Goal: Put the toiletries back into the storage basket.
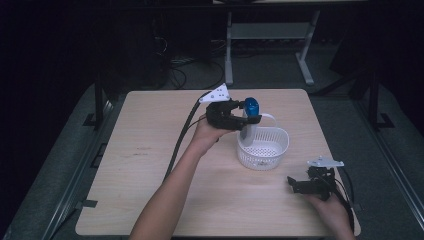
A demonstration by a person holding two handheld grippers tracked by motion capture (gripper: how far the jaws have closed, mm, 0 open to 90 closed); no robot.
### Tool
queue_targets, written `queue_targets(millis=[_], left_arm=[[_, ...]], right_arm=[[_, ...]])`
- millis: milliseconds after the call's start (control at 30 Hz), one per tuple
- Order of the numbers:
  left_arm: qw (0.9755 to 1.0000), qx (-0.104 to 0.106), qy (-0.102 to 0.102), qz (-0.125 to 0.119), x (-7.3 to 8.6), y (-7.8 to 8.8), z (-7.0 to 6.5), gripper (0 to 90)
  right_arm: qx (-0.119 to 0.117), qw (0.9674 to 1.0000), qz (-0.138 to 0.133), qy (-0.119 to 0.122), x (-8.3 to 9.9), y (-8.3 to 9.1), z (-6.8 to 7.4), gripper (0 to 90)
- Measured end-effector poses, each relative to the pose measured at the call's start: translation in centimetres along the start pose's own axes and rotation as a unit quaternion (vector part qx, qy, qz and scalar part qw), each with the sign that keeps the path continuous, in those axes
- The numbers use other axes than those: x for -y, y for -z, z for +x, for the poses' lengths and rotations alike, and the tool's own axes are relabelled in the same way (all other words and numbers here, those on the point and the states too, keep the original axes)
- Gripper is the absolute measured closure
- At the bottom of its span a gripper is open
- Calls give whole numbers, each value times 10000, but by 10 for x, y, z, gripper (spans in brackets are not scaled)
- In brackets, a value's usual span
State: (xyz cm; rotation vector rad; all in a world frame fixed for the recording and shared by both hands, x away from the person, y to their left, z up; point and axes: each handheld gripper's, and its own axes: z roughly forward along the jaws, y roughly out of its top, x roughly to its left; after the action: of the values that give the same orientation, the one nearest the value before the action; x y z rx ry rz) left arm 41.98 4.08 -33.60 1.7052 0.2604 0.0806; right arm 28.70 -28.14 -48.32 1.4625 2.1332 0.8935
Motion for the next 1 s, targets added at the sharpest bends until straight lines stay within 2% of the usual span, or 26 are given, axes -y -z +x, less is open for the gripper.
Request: queue_targets(millis=[433,1000], left_arm=[[9999,-70,16,99,22,-5,6,372],[9998,-69,-58,173,38,-14,3,372]], right_arm=[[-12,10000,-1,-6,0,0,0,9],[-12,10000,-2,-6,0,0,0,9]])
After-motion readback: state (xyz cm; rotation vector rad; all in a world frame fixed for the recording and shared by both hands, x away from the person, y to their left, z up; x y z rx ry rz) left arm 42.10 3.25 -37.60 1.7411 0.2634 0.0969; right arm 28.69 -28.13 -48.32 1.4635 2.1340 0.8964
